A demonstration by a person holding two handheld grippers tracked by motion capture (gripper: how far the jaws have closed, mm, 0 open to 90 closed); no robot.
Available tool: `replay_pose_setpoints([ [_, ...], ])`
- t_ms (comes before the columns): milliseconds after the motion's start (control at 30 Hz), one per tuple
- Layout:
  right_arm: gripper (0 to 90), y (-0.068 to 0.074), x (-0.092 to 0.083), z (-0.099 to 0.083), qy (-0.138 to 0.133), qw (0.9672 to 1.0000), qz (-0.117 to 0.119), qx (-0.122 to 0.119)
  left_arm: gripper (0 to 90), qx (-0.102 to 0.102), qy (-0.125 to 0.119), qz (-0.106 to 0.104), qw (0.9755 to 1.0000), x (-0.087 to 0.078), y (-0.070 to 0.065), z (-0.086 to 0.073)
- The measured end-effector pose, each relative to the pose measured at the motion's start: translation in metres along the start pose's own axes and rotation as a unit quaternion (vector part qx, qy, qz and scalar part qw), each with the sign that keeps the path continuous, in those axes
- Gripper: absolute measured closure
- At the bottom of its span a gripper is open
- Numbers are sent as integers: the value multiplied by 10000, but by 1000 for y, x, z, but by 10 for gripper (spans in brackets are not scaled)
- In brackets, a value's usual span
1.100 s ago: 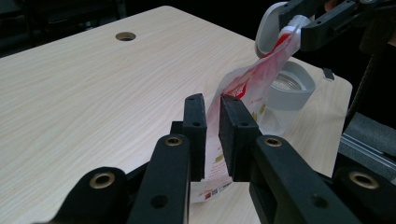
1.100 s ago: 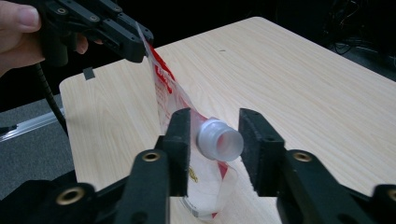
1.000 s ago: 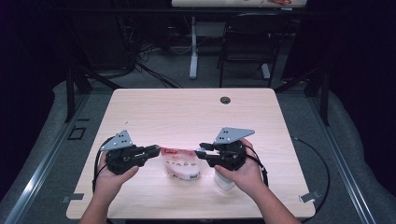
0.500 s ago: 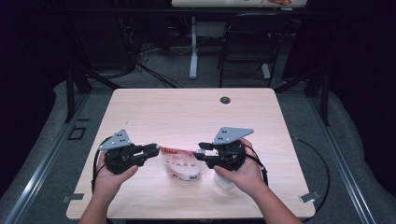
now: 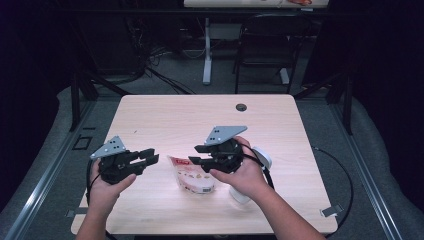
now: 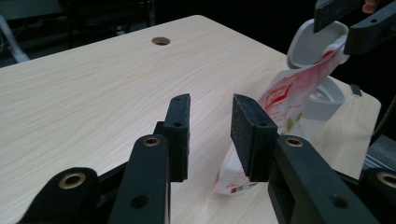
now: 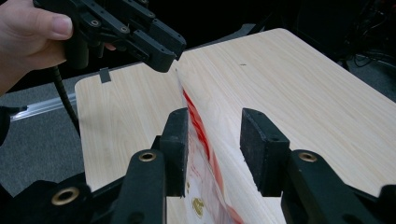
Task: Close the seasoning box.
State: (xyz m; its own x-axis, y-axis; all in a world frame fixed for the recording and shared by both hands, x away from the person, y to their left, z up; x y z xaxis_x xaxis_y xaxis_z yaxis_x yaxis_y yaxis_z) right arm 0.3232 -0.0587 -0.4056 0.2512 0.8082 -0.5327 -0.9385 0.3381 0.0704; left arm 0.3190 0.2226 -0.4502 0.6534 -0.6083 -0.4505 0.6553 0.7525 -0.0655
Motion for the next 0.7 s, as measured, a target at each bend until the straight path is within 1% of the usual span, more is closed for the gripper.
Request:
replay_pose_setpoints([
  [133, 626, 1, 7, 4, 80, 9999, 62, -33, 673, -35, 16, 46, 10000, 0, 3, -2],
  [167, 629, 1, 11, 6, 122, 9999, 96, -32, 672, -47, 11, 65, 10000, -1, 5, -2],
  [267, 638, 1, 19, 8, 255, 9996, 106, -70, 672, -83, -10, 50, 10000, -1, 6, -3],
  [367, 655, 2, 23, 11, 321, 9994, 134, -88, 672, -95, -10, 45, 9999, -1, 7, -3],
  [433, 672, 4, 29, 14, 436, 9988, 147, -149, 672, -86, -2, 31, 10000, -1, 7, -3],
  [533, 681, 4, 36, 16, 506, 9984, 221, -104, 673, -97, 5, 27, 9999, -1, 7, -3],
  [600, 687, 4, 39, 16, 609, 9979, 202, -96, 673, -99, 5, 20, 9999, -1, 7, -3],
  [700, 689, 3, 44, 16, 685, 9974, 203, -103, 674, -103, 4, 12, 9999, -1, 7, -3],
])
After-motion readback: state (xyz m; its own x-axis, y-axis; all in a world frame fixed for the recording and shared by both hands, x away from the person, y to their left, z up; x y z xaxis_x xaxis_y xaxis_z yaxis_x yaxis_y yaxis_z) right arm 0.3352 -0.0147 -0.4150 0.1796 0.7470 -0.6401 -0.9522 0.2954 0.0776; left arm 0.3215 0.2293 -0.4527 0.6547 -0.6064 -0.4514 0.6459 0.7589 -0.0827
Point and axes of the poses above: each handheld gripper's, and its own axes: x roughly forward along the jaws, z roughly out of its top, y roughly to its left, the point moved 2 cm from there along x, roughly forward along the jaws, and after that the axes turned 9 degrees about z, right-handed, at the moved point
